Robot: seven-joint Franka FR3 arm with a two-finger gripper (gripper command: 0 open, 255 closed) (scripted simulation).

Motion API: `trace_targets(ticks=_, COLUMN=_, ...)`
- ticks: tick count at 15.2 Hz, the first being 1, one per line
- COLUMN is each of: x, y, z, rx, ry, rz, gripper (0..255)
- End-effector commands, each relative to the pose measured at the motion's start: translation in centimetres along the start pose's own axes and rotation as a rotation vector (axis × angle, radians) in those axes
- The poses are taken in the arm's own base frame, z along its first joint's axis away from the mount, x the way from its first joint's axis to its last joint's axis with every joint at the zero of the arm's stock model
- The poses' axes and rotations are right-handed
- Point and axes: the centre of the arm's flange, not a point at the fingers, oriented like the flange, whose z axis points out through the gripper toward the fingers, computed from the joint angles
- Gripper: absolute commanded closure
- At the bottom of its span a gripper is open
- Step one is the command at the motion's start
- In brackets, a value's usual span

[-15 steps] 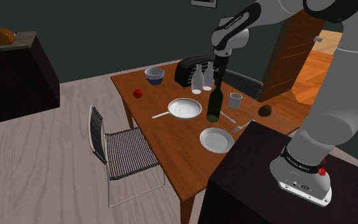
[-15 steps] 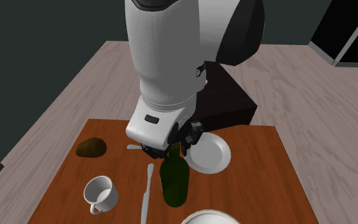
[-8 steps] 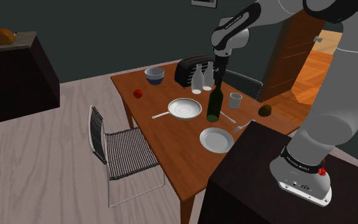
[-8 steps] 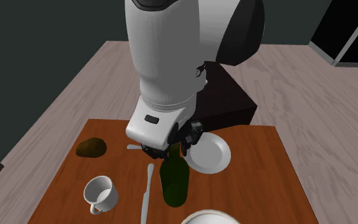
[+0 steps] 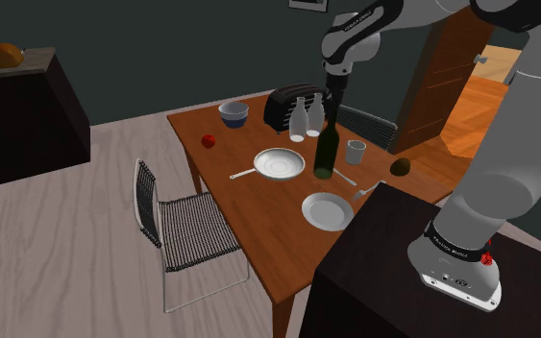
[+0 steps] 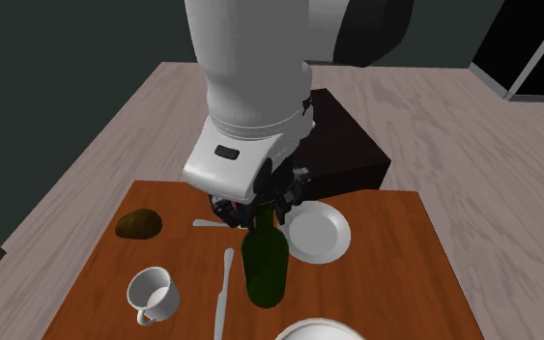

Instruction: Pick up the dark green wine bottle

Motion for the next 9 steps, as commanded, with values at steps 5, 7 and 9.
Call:
trace_targets(ticks=5, x=-0.1, y=-0.1, z=-3.2, rx=0.0, ry=0.0, rz=0.0, gripper=255)
trace_targets(ticks=7, x=-0.1, y=-0.2, z=-4.3, rx=0.0, ry=0.0, rz=0.0, gripper=255)
trace_targets(ticks=9, x=-0.1, y=-0.2, z=-4.4, rx=0.0, ry=0.0, rz=0.0, gripper=255)
